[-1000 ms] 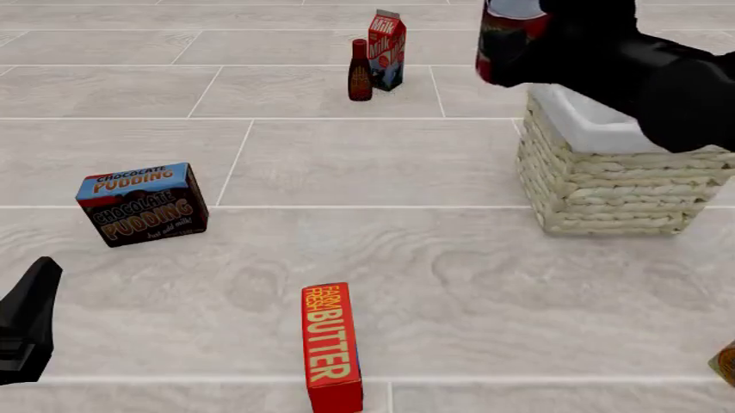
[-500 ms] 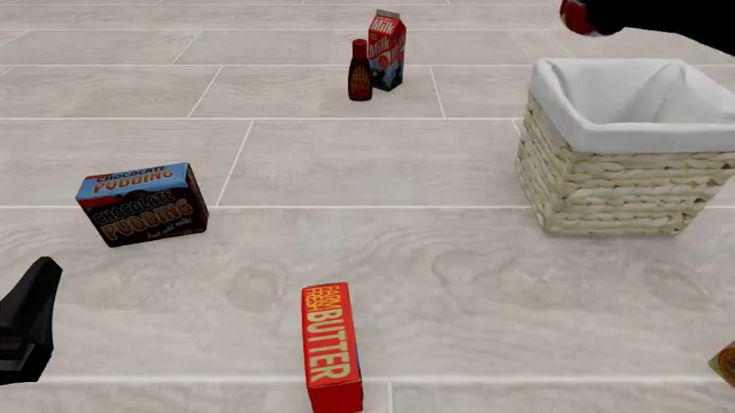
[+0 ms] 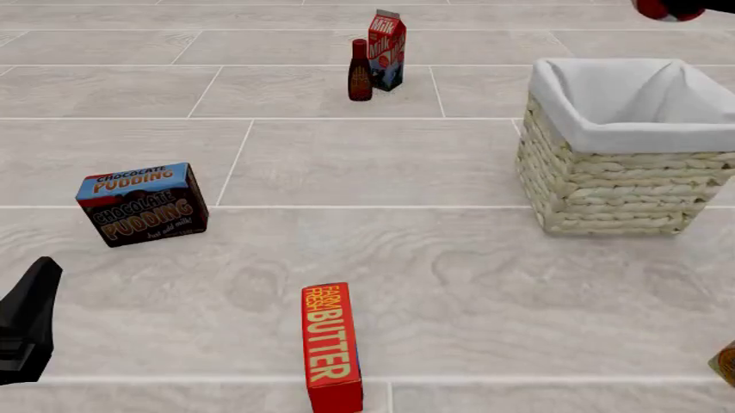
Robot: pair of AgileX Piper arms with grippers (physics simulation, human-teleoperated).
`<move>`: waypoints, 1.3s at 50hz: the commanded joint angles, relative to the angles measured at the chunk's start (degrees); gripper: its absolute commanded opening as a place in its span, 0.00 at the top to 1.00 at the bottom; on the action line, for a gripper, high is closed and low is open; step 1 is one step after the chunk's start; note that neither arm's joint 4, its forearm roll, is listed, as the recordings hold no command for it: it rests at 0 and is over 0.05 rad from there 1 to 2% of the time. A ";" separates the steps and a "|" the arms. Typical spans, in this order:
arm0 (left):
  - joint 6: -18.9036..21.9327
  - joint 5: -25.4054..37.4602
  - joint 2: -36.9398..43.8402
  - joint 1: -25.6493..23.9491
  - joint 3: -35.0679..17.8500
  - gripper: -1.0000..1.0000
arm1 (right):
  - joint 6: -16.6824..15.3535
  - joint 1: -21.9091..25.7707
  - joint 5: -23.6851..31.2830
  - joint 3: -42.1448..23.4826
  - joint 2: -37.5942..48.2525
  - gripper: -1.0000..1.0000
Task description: Pick the tomato sauce and place it in the basket.
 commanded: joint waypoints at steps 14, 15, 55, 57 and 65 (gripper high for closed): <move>0.00 0.00 0.00 0.00 0.00 0.00 | 1.73 -5.50 -1.06 -0.73 1.63 1.00; 0.00 0.00 0.00 0.00 0.00 0.00 | 1.86 -5.78 -1.37 -0.71 2.11 1.00; 0.00 0.00 0.00 0.00 0.00 0.00 | 2.11 -7.65 -7.26 0.32 11.47 1.00; 0.00 0.00 0.00 0.00 0.00 0.00 | 1.89 -7.65 -7.45 0.44 11.81 1.00; 0.00 0.00 0.00 0.00 0.00 0.00 | 1.40 -7.87 -7.75 0.85 12.41 1.00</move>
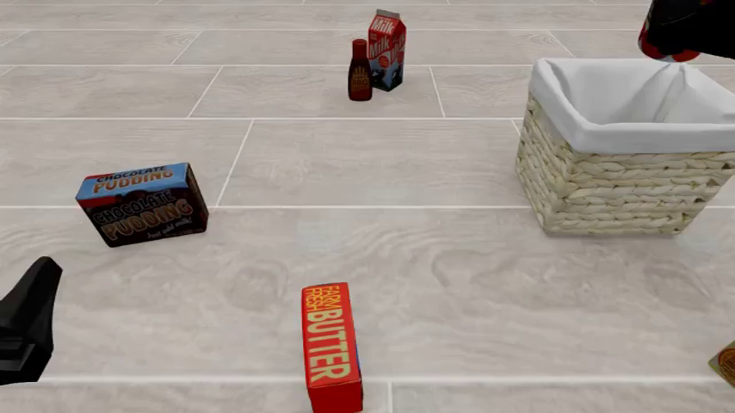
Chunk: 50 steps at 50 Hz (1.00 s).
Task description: Pick the tomato sauce and place it in the basket.
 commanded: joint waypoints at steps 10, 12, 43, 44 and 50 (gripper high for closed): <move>0.00 0.00 0.00 0.00 0.00 0.00 | 0.43 -0.37 -1.30 0.34 2.26 1.00; 0.00 0.00 0.00 0.00 0.00 0.00 | 0.30 -0.45 -1.46 0.40 2.46 1.00; 0.00 0.00 0.00 0.00 0.00 0.00 | 1.04 -1.76 -3.41 0.82 6.32 1.00; 0.00 0.00 0.00 0.00 0.00 0.00 | 1.01 -1.82 -3.52 0.90 6.39 1.00; 0.00 0.00 0.00 0.00 0.00 0.00 | 1.10 -2.01 -3.80 1.06 6.98 1.00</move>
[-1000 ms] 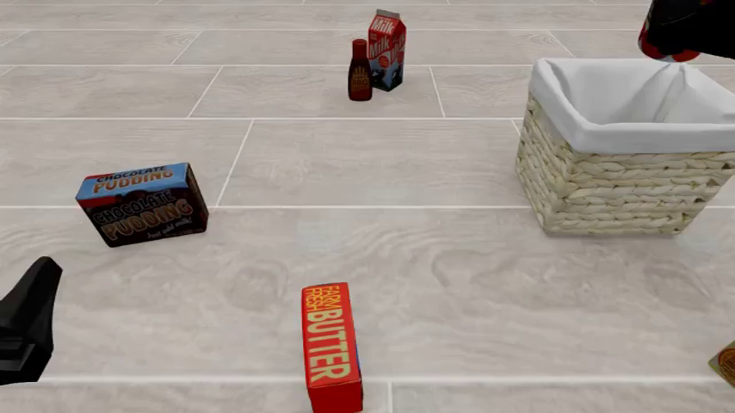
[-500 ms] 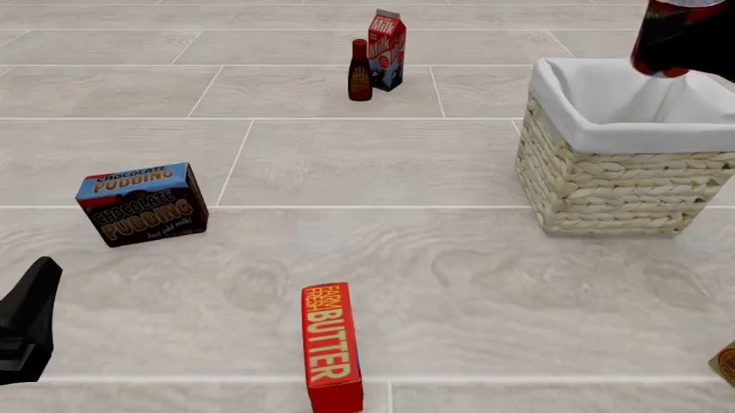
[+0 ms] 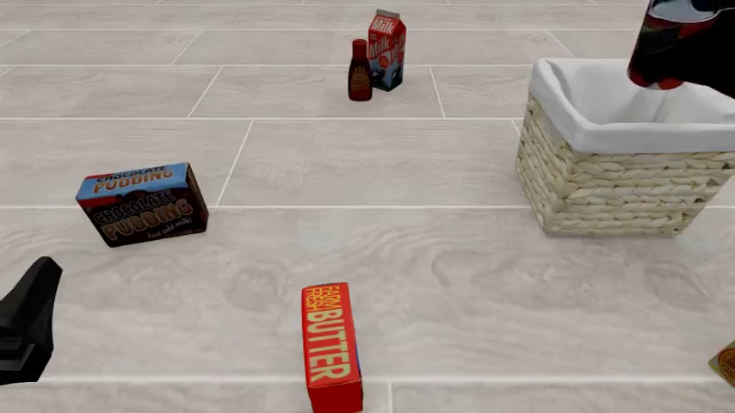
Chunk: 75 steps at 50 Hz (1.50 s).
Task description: Pick the tomato sauce and place it in the basket.
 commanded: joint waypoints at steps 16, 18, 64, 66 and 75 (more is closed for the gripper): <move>0.00 0.00 0.00 0.00 0.00 0.00 | 1.59 -0.93 -1.93 0.64 2.68 1.00; 0.00 0.00 0.00 0.00 0.00 0.00 | 1.63 -0.96 -2.04 0.67 2.83 1.00; 0.00 0.00 0.00 0.00 0.00 0.00 | 0.57 -1.36 -3.41 -0.60 7.72 1.00; 0.00 0.00 0.00 0.00 0.00 0.00 | 0.53 -1.37 -3.43 -0.62 7.81 1.00; 0.00 0.00 0.00 0.00 0.00 0.00 | 0.56 -1.45 -3.39 -0.86 8.37 1.00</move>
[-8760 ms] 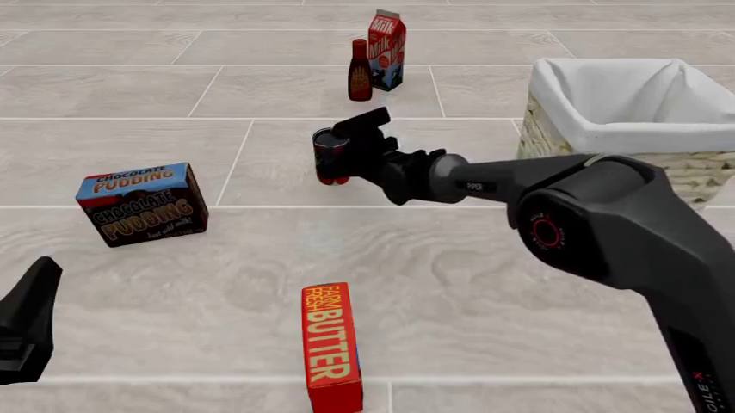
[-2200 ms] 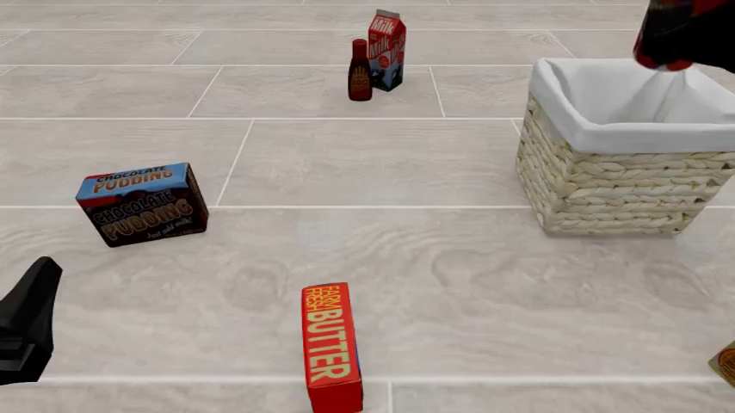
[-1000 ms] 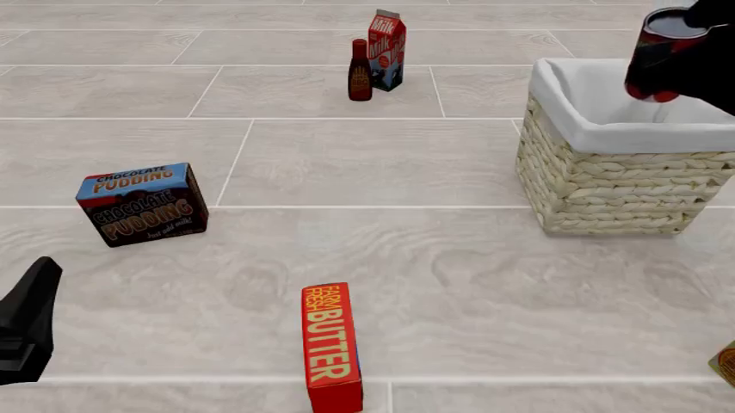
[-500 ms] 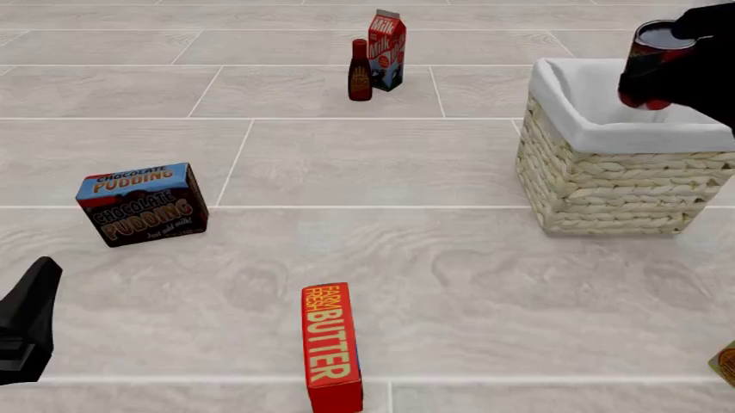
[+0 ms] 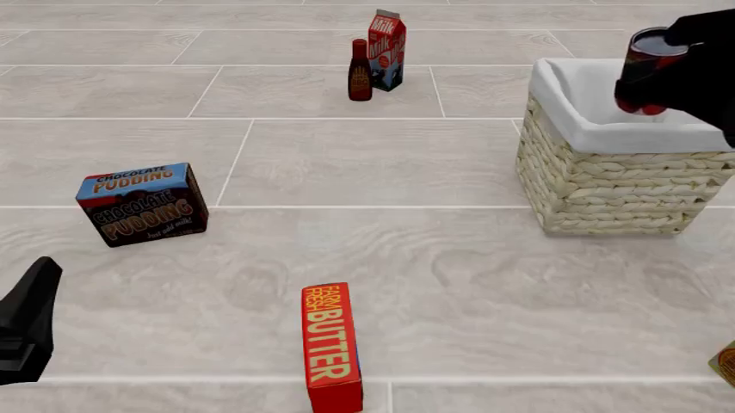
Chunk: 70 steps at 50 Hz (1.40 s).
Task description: Pick the tomato sauce and place it in the basket.
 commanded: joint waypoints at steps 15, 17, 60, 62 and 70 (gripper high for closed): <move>0.00 0.00 0.00 0.00 0.00 0.00 | 0.87 -0.41 -0.87 -0.30 1.66 1.00; 0.00 0.00 0.00 0.00 0.00 0.00 | 0.88 -0.40 -0.90 -0.35 1.86 1.00; 0.00 0.00 0.00 0.00 0.00 0.00 | 2.72 -1.19 1.02 -0.98 -0.33 0.00; 0.00 0.00 0.00 0.00 0.00 0.00 | 2.72 -1.25 1.11 -0.73 -0.85 0.00; 0.00 0.00 0.00 0.00 0.00 0.00 | 3.30 -0.94 2.08 0.82 -4.51 0.00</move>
